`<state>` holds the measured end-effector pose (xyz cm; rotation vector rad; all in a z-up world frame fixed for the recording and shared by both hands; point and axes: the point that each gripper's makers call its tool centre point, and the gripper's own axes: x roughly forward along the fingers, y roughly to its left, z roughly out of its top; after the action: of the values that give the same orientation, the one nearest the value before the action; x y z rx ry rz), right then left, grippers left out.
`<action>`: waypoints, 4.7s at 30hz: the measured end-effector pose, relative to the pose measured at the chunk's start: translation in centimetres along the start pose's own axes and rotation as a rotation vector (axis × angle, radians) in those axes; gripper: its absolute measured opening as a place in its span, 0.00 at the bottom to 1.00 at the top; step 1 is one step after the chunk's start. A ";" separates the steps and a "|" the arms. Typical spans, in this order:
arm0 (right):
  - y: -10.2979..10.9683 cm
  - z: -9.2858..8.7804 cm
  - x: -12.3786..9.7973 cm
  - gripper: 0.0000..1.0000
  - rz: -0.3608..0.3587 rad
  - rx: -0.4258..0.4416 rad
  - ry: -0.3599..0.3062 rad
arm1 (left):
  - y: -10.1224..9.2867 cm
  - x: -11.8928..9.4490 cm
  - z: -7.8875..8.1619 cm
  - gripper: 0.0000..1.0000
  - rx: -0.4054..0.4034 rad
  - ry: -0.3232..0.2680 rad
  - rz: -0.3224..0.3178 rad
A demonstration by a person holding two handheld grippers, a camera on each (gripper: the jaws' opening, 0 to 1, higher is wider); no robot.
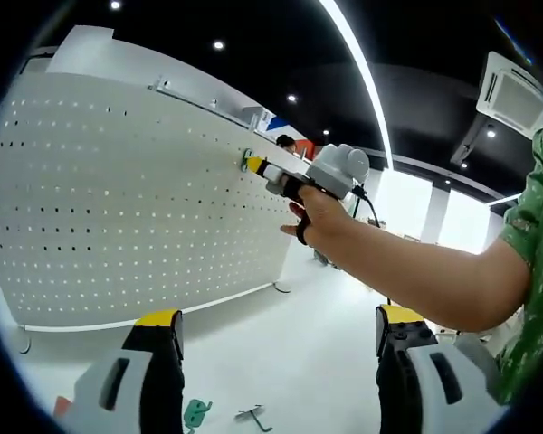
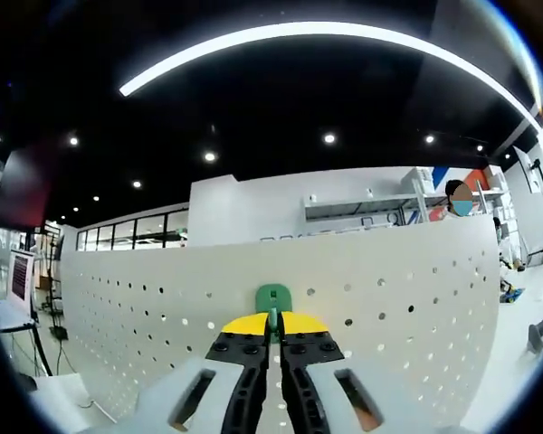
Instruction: Insert the hook assembly into the mounting plate slot until the hook locks in place.
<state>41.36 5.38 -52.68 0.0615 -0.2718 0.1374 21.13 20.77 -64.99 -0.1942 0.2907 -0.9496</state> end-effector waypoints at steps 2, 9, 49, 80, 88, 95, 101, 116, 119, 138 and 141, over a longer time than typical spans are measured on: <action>0.1 -0.1 -0.1 0.03 0.004 0.003 0.002 | 0.0 0.0 0.0 0.90 0.001 -0.001 -0.001; 0.0 0.2 -0.2 0.02 0.002 0.003 -0.014 | 0.0 0.0 0.0 0.90 0.000 0.002 0.001; 0.1 -0.1 0.1 0.02 0.016 -0.137 0.049 | -0.2 0.5 -0.2 0.89 -0.003 0.005 -0.010; 0.6 -0.1 -0.6 0.24 0.033 -0.145 0.062 | -0.5 0.2 -0.1 0.89 0.005 0.003 -0.009; 0.7 -0.3 -0.8 0.36 0.037 -0.131 0.072 | -0.5 0.2 0.0 0.89 0.006 0.000 -0.010; 0.5 -0.3 -1.0 0.48 0.041 -0.107 0.072 | -0.6 0.3 0.0 0.89 0.007 -0.001 -0.013; 0.5 -0.7 -1.0 0.64 0.043 -0.074 0.083 | -0.7 0.4 0.1 0.89 0.009 -0.001 -0.014; 0.8 -2.4 -1.9 0.66 0.071 -0.089 0.126 | -0.6 0.3 0.2 0.89 0.016 0.002 -0.008; 0.8 -2.8 -2.2 0.66 0.074 -0.091 0.133 | -0.6 0.3 0.1 0.89 0.017 0.006 -0.007; 1.2 -6.5 -5.5 0.66 0.102 -0.086 0.221 | -0.8 -0.3 -0.4 0.89 0.024 0.016 0.007; 1.5 -7.4 -6.2 0.66 0.108 -0.078 0.239 | -1.0 -0.4 -0.6 0.89 0.026 0.020 0.009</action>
<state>37.17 6.66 -61.40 -0.0472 -0.0420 0.2397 19.99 20.52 -65.22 -0.1599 0.2974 -0.9466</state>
